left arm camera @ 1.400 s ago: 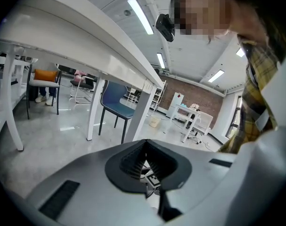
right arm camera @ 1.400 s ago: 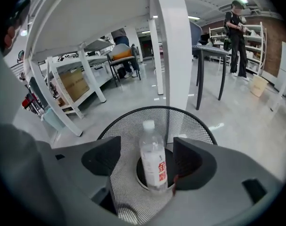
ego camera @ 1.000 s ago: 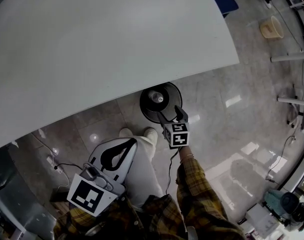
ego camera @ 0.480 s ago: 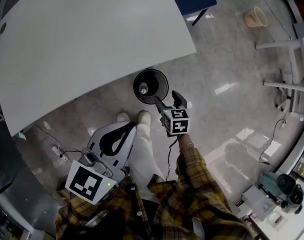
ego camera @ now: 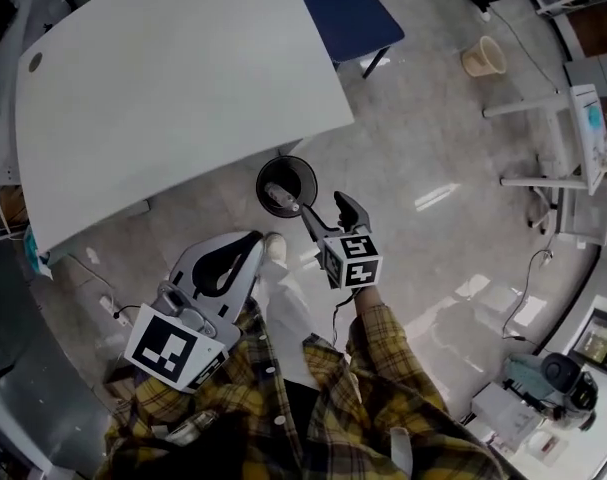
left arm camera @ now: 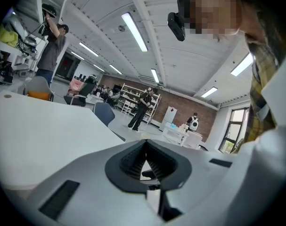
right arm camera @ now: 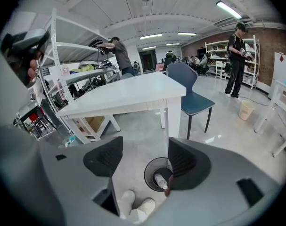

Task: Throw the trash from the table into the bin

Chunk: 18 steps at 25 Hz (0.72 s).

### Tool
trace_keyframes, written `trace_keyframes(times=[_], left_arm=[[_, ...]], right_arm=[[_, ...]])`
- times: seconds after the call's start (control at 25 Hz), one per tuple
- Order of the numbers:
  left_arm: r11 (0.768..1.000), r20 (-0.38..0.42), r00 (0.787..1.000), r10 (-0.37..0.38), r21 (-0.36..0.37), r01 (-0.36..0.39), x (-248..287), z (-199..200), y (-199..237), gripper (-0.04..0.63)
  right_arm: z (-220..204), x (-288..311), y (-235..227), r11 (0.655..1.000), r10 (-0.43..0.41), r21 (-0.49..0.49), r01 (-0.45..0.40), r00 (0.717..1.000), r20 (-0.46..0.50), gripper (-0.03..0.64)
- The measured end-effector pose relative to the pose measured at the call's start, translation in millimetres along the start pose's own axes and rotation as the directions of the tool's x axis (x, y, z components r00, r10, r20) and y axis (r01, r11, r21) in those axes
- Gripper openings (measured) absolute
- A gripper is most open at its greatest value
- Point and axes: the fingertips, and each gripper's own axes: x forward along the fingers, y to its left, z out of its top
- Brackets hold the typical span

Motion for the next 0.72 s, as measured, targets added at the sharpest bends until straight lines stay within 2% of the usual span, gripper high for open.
trace_keyframes(times=[0.2,0.32,0.56,0.72], left_arm=[[0.999,0.062,0.997,0.045,0.023,-0.046,-16,27,-13,0.008],[0.996,0.104,0.991,0.084,0.029,-0.087,-25,44,-21,0.008],[0.988,0.189,0.973,0.13,0.056,-0.143,-46,71,-38,0.008],[0.982,0.23,0.96,0.157,0.068,-0.177,-60,86,-43,0.008]], right_arm=[[45,-48,32,0.997,0.075,-0.037,-0.072,0.993,0.096,0.247],[81,-78,50,0.99,0.133,-0.059,-0.125,0.976,0.172,0.224],[158,-140,92,0.966,0.252,-0.146,-0.213,0.906,0.341,0.139],[198,-172,128,0.936,0.342,-0.225,-0.272,0.855,0.39,0.064]])
